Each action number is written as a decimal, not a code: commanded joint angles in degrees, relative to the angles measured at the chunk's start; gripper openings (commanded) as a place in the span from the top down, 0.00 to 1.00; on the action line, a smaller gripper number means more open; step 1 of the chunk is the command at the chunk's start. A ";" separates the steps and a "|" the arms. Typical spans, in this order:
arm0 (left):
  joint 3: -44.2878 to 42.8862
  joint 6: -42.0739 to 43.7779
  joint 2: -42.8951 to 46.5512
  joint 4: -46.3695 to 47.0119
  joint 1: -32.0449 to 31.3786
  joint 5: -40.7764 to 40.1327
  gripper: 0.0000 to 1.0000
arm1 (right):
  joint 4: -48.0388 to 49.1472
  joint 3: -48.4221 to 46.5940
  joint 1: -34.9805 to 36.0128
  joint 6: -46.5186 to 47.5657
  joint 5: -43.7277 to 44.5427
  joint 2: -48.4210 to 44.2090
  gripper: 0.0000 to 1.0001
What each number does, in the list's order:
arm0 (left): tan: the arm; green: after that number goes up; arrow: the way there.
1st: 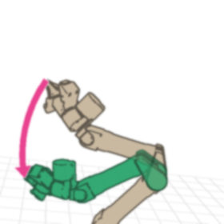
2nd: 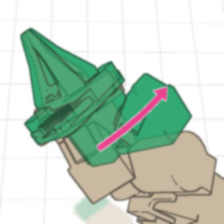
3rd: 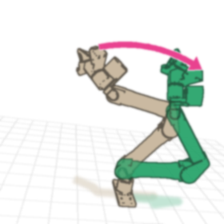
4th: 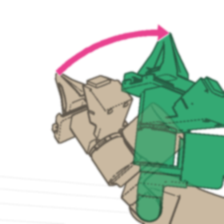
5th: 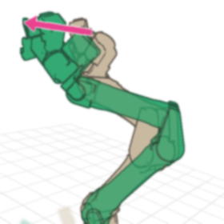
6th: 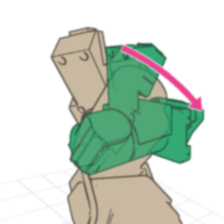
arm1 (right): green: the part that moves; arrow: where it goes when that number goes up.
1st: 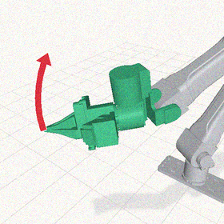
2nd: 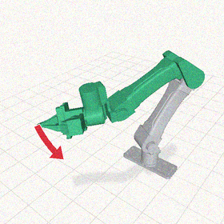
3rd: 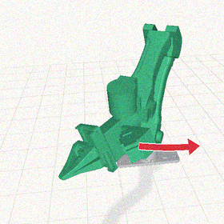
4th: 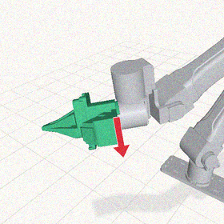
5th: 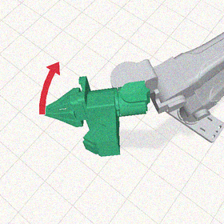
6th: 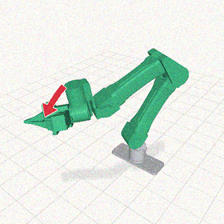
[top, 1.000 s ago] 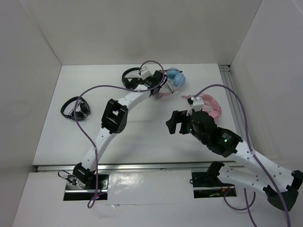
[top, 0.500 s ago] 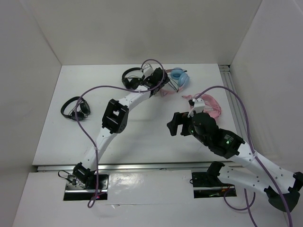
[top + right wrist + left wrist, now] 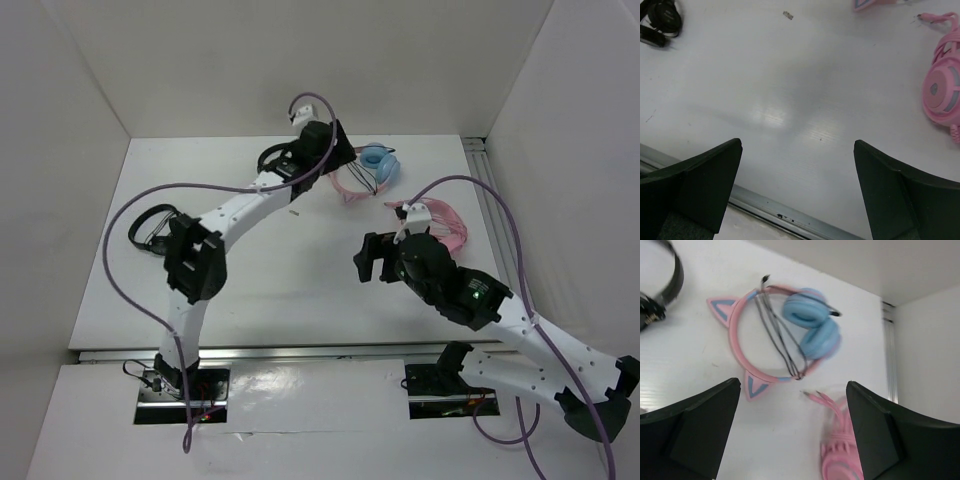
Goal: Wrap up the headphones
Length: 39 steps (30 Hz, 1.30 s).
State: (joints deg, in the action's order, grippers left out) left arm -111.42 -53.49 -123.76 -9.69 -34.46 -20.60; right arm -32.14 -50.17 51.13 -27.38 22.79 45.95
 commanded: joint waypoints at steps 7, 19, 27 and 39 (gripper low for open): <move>12.85 20.01 30.40 -24.73 1.58 -1.04 0.00 | -8.46 -14.51 0.46 2.32 22.99 5.46 0.00; 46.38 23.69 83.76 -26.24 10.02 6.37 0.00 | -14.96 -23.12 0.46 7.60 22.84 -3.85 0.00; 42.06 22.56 89.65 -44.53 8.89 -11.39 0.00 | -23.05 -27.96 0.46 4.80 22.13 -10.97 0.00; 45.06 19.74 92.12 -46.82 8.88 -11.30 0.00 | -25.34 -27.43 0.46 3.73 22.13 -11.76 0.00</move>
State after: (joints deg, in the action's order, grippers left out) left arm -67.00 -32.95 -32.71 -56.60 -25.43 -30.85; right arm -55.42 -77.25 51.13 -23.07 44.75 33.28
